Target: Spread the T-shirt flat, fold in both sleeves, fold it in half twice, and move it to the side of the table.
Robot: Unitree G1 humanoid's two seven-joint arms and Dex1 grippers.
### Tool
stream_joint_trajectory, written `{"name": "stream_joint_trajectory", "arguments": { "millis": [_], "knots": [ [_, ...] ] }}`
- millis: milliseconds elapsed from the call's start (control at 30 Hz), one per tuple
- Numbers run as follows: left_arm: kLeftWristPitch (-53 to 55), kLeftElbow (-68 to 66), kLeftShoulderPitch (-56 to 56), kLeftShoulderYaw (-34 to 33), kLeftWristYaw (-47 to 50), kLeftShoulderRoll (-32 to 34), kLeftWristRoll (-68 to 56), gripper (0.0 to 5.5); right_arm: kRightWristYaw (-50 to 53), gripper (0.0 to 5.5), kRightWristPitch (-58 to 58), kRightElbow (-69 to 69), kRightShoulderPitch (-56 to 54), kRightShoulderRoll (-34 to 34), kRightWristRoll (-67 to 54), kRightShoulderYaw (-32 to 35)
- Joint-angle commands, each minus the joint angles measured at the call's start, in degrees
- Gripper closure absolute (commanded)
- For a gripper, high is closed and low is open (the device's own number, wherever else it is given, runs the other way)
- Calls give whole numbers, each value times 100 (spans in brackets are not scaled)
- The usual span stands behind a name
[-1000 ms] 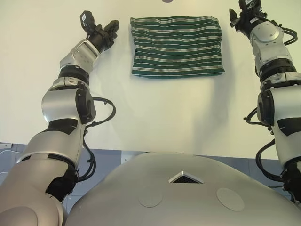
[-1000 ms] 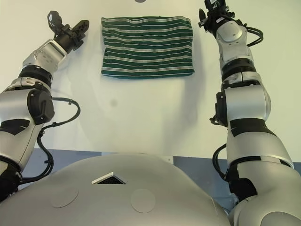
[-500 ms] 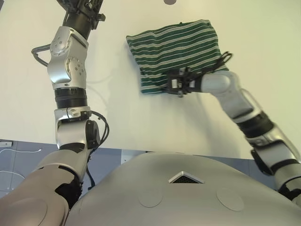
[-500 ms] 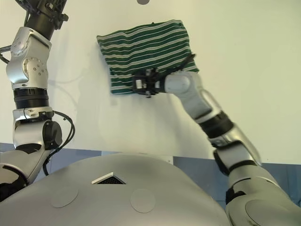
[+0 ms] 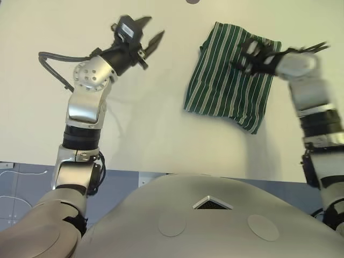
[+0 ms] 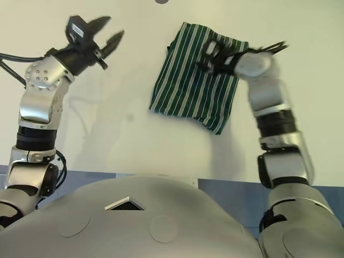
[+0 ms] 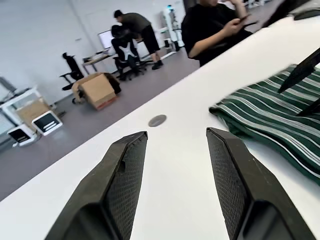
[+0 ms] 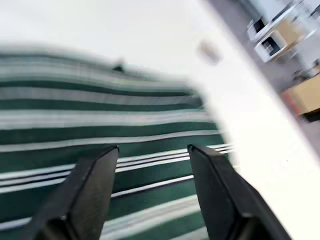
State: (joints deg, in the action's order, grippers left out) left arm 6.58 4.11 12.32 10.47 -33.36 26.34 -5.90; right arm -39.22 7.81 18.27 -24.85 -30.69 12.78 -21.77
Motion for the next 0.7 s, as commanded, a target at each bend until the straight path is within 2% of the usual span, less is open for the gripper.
{"name": "stream_joint_trajectory", "arguments": {
  "millis": [33, 133, 167, 233, 300, 367, 433, 467, 533, 600, 700],
  "knots": [
    [-476, 203, -475, 94, -623, 677, 307, 334, 314, 291, -379, 473, -174, 1166, 658, -1014],
    [-727, 740, -916, 158, -912, 1080, 498, 334, 1115, 291, -607, 594, -491, 1396, 1083, -954],
    [-918, 959, -1171, 217, -1052, 1327, 672, 334, 1171, 291, -602, 183, -547, 1352, 849, -580],
    [-1301, 1300, -1674, 231, -1372, 1856, 933, 299, 853, 291, -680, -701, -502, 876, 277, 174],
    [-1665, 1677, -2152, 173, -1724, 2302, 913, 262, -177, 291, -1109, -1388, -79, -47, -443, 650],
    [-2386, 1707, -2387, 224, -1715, 2632, 1445, 225, -1603, 291, -2276, -1587, 838, -1509, -1103, 943],
    [-3064, 1399, -2258, 332, -1251, 2619, 2358, 205, -2489, 291, -3383, -1310, 1444, -2512, -1298, 977],
    [-3275, 1235, -2178, 396, -1062, 2552, 2682, 205, -2679, 291, -3810, -1138, 1603, -2754, -1256, 928],
    [-3598, 806, -2048, 626, -670, 2257, 3147, 205, -2755, 291, -4684, -818, 1998, -2897, -1060, 733],
    [-3886, 391, -1873, 878, -459, 2047, 3399, 205, -2501, 291, -5275, -606, 2203, -2729, -741, 579],
    [-4231, -18, -1613, 1287, -568, 1913, 3434, 205, -1775, 291, -5827, -353, 1952, -2183, -141, 539]
  ]
}}
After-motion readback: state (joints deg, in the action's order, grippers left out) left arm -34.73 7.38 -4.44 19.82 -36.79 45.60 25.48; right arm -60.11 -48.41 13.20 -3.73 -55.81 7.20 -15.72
